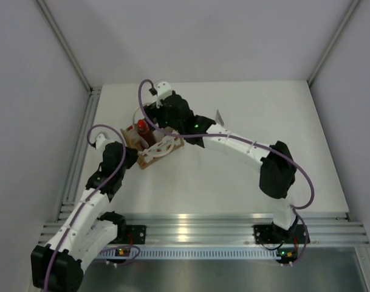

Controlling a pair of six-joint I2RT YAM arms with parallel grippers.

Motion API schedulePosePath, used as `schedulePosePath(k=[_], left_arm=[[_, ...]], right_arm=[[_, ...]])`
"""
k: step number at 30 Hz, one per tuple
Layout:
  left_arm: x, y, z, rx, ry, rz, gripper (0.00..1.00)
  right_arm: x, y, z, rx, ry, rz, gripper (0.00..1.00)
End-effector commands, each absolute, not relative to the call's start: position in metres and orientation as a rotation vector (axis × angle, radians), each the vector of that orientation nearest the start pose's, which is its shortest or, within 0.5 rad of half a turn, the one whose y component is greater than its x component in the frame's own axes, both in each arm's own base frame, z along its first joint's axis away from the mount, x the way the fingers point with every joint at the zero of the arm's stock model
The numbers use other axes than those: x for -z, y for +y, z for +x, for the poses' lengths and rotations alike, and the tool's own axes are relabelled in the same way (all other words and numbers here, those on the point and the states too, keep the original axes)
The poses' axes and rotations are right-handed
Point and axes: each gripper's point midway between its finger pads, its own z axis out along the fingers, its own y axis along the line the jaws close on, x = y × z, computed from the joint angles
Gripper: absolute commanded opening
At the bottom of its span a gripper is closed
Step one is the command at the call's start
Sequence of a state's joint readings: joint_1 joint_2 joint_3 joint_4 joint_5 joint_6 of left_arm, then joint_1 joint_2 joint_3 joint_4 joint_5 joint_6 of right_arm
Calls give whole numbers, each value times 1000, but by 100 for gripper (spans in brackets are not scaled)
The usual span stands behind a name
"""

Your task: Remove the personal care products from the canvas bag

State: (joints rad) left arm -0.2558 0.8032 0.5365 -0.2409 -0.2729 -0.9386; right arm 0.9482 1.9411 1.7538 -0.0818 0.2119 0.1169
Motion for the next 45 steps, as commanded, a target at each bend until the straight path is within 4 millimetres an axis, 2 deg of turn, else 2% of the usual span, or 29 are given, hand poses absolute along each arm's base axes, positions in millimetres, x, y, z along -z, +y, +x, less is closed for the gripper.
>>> schedulePosePath(k=[1, 6, 12, 19, 25, 32, 37, 45], left_arm=[[-161, -64, 292, 463, 1915, -827, 0], [-163, -65, 293, 467, 1918, -824, 0], [-161, -64, 293, 456, 1925, -822, 0], [-161, -64, 294, 450, 1925, -817, 0], [-163, -63, 294, 444, 1922, -809, 0], [-162, -62, 295, 436, 1923, -807, 0], [-162, -62, 295, 435, 1924, -807, 0], [-167, -62, 296, 432, 1920, -790, 0]], right_arm=[[-271, 489, 360, -585, 1799, -664, 82], [-261, 515, 354, -586, 1791, -716, 75], [-252, 531, 353, -566, 1792, -752, 67], [-234, 545, 356, -557, 1806, -771, 64], [-218, 550, 366, -511, 1819, -768, 62], [-201, 553, 366, -488, 1844, -777, 59], [-185, 554, 366, -476, 1870, -781, 60], [-171, 557, 371, -458, 1885, -769, 63]])
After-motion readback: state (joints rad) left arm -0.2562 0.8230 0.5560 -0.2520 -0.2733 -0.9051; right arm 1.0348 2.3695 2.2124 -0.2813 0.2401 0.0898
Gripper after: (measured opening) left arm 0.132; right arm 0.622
